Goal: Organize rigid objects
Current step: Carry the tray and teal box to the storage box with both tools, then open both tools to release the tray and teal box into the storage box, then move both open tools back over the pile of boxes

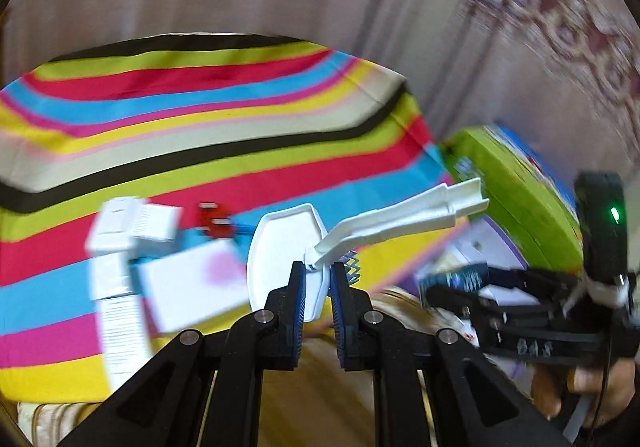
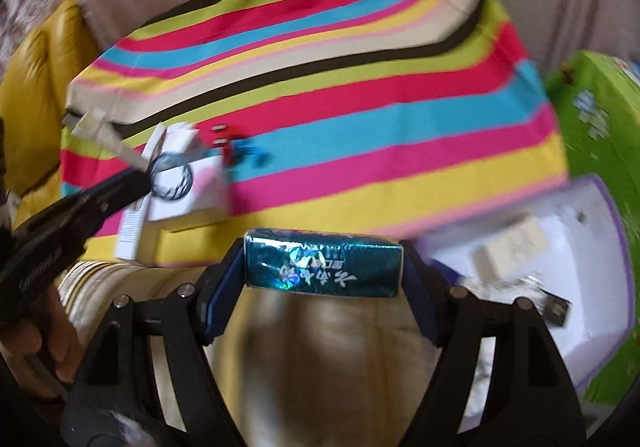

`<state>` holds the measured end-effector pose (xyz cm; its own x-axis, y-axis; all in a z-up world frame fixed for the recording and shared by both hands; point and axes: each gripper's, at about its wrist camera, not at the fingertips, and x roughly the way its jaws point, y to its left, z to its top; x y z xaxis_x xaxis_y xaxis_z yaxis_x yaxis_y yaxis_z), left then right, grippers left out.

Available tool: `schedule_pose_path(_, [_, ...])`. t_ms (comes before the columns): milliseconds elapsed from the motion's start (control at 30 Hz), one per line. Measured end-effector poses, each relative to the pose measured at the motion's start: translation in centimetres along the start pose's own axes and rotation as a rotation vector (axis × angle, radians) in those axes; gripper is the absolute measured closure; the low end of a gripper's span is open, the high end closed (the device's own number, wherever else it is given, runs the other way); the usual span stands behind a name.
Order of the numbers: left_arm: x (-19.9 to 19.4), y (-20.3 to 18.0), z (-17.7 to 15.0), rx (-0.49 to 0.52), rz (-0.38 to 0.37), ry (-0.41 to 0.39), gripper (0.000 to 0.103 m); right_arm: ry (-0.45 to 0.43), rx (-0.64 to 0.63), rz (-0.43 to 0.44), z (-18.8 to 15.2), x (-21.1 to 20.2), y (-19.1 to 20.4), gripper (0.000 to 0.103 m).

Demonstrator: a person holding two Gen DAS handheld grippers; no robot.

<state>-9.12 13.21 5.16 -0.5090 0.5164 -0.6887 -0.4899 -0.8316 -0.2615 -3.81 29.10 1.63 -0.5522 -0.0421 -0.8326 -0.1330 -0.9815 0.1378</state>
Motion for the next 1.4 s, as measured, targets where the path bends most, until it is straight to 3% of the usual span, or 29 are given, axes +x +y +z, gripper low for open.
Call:
schedule_pose_path(200, [2.1,-7.1,-0.5,0.124,-0.118,0.075,0.09,-0.013,0.122,-0.135,-1.6,-2.2,-7.3,0.027])
schedule_pose_path(467, [4.7,-12.7,-1.6,0.199,-0.223,0.177,0.09,-0.012,0.318,-0.322,-4.9,-4.4,-16.7,0.027])
schedule_pose_path(667, [6.0,-14.8,-2.2,0.225,-0.27,0.232,0.09,-0.039,0.368,-0.393,-6.5,-5.9,-19.7,0.027])
schedule_pose_path(833, [7.0,-16.8,-2.3,0.236,-0.385,0.259,0.085,-0.045,0.381,-0.432,-7.1,-6.0,-20.1,0.022])
schedule_pose_path(933, [7.1,-17.0,-2.5,0.236,-0.372,0.271,0.071,-0.063,0.381,-0.452,-7.2,-6.4,-20.1,0.013])
schedule_pose_path(1400, [3.7,-8.5,-1.2,0.048,-0.222,0.182,0.062,-0.086,0.311,-0.384,-5.7,-6.2,-16.7,0.012])
